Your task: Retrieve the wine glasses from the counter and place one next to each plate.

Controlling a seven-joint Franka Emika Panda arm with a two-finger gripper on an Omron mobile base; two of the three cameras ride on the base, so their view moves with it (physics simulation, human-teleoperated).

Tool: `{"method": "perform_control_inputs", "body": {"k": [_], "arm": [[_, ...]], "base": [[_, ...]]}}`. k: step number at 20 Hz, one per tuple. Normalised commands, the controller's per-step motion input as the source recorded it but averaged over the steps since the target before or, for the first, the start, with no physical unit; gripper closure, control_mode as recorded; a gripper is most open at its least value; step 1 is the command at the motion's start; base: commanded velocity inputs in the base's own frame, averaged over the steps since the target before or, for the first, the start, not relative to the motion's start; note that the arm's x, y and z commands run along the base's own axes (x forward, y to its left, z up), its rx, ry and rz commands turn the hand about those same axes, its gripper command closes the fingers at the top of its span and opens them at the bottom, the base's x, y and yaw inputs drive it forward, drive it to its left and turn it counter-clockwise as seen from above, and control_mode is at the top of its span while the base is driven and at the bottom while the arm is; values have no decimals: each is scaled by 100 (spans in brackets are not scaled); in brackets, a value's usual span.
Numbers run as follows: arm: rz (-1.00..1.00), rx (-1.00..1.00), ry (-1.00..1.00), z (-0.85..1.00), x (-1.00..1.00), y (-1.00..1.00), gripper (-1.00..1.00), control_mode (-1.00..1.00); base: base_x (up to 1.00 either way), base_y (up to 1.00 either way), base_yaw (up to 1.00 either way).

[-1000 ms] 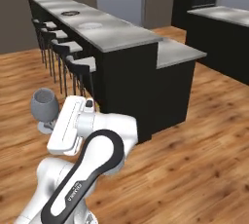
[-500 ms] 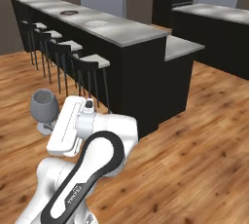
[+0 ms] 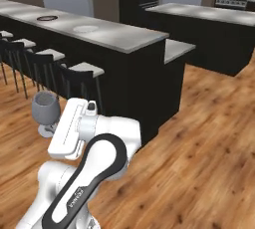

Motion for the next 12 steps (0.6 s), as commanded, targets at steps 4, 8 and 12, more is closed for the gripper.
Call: {"method": "perform_control_inputs", "body": {"k": [4, 8, 12], "arm": [[0, 0, 0, 0, 0, 0, 100, 100], [0, 0, 0, 0, 0, 0, 100, 100], [0, 0, 0, 0, 0, 0, 100, 100]], "base": [[1, 100, -25], [18, 100, -34], [28, 100, -35]]}}
